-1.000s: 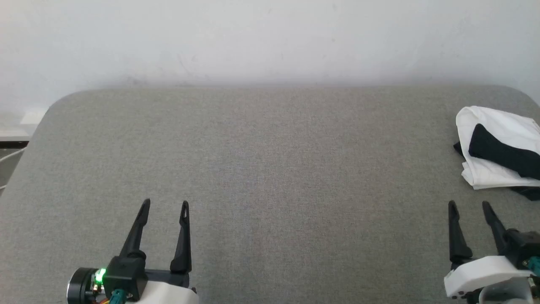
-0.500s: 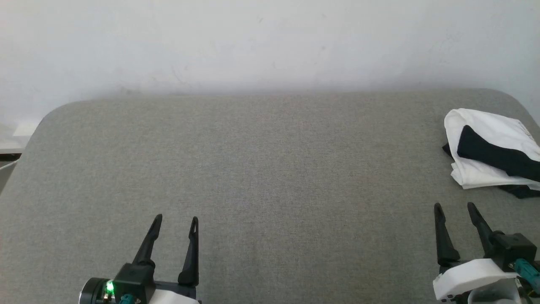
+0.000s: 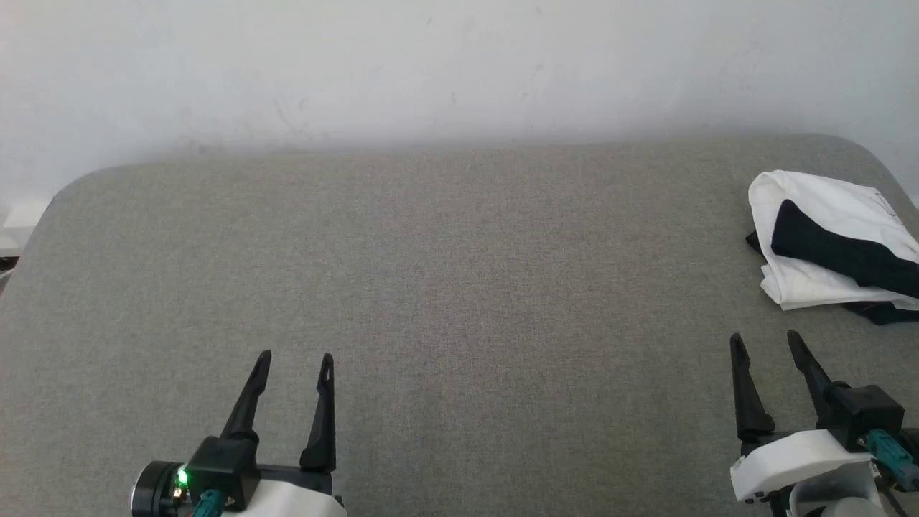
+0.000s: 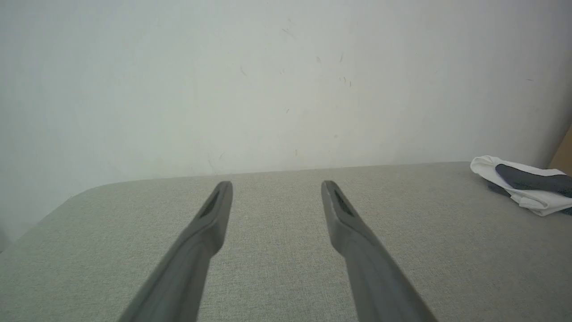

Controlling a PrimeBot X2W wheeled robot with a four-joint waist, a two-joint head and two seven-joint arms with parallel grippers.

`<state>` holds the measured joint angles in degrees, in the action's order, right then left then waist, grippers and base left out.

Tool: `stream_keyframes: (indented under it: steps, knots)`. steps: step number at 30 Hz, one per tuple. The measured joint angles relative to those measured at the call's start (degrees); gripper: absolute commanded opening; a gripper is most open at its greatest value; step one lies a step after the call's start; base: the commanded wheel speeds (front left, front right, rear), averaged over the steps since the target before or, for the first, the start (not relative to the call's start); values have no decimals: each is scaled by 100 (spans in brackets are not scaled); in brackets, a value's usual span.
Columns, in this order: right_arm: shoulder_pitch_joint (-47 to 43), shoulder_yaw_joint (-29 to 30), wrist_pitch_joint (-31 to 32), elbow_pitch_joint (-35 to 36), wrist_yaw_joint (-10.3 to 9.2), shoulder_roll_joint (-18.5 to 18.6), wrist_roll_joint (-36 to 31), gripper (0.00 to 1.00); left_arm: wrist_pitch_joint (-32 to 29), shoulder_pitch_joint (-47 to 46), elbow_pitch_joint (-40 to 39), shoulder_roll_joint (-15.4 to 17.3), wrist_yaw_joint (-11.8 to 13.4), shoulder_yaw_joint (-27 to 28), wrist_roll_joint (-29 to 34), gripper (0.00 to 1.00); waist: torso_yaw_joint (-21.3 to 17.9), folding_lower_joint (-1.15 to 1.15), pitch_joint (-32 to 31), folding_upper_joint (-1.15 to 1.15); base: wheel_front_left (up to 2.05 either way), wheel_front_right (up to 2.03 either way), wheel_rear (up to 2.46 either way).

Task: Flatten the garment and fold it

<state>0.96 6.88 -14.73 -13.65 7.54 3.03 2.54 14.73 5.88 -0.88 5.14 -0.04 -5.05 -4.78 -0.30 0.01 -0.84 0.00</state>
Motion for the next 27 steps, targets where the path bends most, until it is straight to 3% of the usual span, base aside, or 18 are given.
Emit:
stream_keyframes:
  steps: [12,13,27]
  knots:
    - [38,-27,0,58,0,0,-48,100,0,-12,-40,-71,-45,108,126,100,-5,0,77,0,0,0,0]
    - [52,-25,1,62,0,0,-58,0,-1,-12,-43,-79,-45,123,126,0,-5,0,87,0,0,0,0]
    - [44,-51,111,124,0,5,-55,0,-116,-9,-27,-87,-43,121,127,0,-3,0,89,0,0,0,0]
